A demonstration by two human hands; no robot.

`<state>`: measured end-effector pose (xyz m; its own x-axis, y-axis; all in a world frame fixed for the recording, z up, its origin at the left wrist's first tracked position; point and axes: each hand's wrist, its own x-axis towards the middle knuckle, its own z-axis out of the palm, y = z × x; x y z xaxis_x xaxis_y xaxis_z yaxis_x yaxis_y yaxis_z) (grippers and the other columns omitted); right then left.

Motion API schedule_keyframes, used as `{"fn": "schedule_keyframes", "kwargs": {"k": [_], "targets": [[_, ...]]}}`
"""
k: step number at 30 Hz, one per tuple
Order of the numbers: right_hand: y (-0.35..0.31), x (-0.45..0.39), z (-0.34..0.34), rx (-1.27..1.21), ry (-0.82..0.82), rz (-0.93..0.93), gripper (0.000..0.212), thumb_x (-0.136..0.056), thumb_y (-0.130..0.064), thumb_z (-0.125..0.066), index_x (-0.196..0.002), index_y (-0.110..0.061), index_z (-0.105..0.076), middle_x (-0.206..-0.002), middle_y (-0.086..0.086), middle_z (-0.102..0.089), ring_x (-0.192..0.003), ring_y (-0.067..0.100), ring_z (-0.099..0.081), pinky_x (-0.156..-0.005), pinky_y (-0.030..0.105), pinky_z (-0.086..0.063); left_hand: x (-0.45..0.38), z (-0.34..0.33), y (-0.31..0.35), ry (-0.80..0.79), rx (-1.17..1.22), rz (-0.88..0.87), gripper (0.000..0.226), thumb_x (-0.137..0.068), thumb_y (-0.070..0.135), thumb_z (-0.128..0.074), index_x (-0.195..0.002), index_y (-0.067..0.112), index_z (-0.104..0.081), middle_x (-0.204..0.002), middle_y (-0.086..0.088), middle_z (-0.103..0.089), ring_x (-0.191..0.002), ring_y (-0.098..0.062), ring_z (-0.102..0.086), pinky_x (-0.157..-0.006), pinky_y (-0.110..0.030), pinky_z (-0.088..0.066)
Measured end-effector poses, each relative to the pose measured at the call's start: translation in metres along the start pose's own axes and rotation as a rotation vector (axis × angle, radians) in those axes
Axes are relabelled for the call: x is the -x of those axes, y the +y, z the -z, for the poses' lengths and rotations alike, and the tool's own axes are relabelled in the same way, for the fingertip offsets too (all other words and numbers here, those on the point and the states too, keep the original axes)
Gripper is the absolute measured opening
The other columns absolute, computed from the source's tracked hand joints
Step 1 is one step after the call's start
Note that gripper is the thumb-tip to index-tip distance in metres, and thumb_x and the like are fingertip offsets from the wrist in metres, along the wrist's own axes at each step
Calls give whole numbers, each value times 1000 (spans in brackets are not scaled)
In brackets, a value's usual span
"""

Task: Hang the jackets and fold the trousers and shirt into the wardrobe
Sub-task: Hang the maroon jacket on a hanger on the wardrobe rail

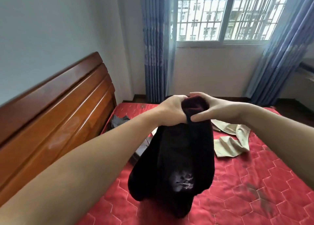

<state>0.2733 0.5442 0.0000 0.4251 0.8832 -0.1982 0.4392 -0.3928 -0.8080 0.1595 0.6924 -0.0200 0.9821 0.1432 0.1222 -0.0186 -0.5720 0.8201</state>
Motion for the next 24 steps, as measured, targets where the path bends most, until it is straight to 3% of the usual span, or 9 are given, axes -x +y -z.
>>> {"fn": "schedule_keyframes", "kwargs": {"k": [2,3,7,10,13,15,17,21,24], "targets": [[-7,-2,-4,217,115,61,44,-62,-33,-88,-101,-26,-68,-88,-10,-72,-83,4,-67,-73,18,-51,6,7,-3,-32,-80,2,38,-60,12,-78,-87,31,-59,-82,6,-67,-78,-14,-68,-70,-31,-57],[-11,-2,-6,354,173,107,32,-61,-36,-87,-85,-24,-70,-74,-8,-70,-69,4,-64,-63,19,-49,10,11,-6,-51,-121,5,42,-62,8,-78,-88,32,-56,-84,5,-64,-80,-16,-66,-68,-31,-55],[-27,0,-6,658,413,347,26,-63,-39,-78,-58,-25,-57,-55,-6,-55,-55,10,-52,-54,30,-45,20,22,-11,-98,-61,34,50,-59,17,-83,-93,35,-51,-86,8,-63,-76,-7,-64,-63,-22,-52],[-34,8,-5,745,568,498,19,-68,-27,-67,-58,-24,-51,-56,-8,-50,-60,18,-49,-58,33,-44,24,24,-17,-113,134,39,55,-57,18,-88,-101,28,-57,-86,13,-69,-85,-7,-69,-72,-23,-56],[-37,17,5,628,721,593,5,-69,-10,-67,-65,-11,-66,-66,-4,-57,-66,24,-55,-63,42,-49,24,16,-27,-110,213,81,51,-59,26,-90,-105,32,-67,-102,11,-74,-98,-8,-70,-82,-26,-57],[-38,26,18,565,814,608,8,-70,-2,-69,-75,-7,-74,-83,3,-67,-79,24,-63,-75,41,-52,23,6,-33,-57,206,107,49,-56,36,-90,-101,37,-70,-101,15,-74,-96,-5,-70,-81,-23,-56],[-37,35,29,581,869,613,15,-71,0,-69,-82,-7,-78,-95,5,-70,-89,22,-64,-84,37,-52,19,-4,-34,21,102,120,55,-52,45,-90,-102,38,-69,-99,17,-73,-96,-4,-69,-85,-28,-56],[-31,59,50,658,877,552,16,-70,1,-65,-79,-7,-76,-72,5,-66,-71,23,-61,-69,39,-51,12,-9,-21,184,-217,28,62,-52,49,-88,-103,30,-60,-96,15,-64,-89,-2,-62,-77,-24,-50],[-24,74,60,696,898,488,13,-71,0,-65,-75,-8,-74,-67,4,-64,-68,25,-58,-68,40,-50,16,4,-10,276,-413,-10,55,-62,41,-86,-104,28,-54,-100,7,-55,-89,-11,-56,-77,-26,-48]]}}
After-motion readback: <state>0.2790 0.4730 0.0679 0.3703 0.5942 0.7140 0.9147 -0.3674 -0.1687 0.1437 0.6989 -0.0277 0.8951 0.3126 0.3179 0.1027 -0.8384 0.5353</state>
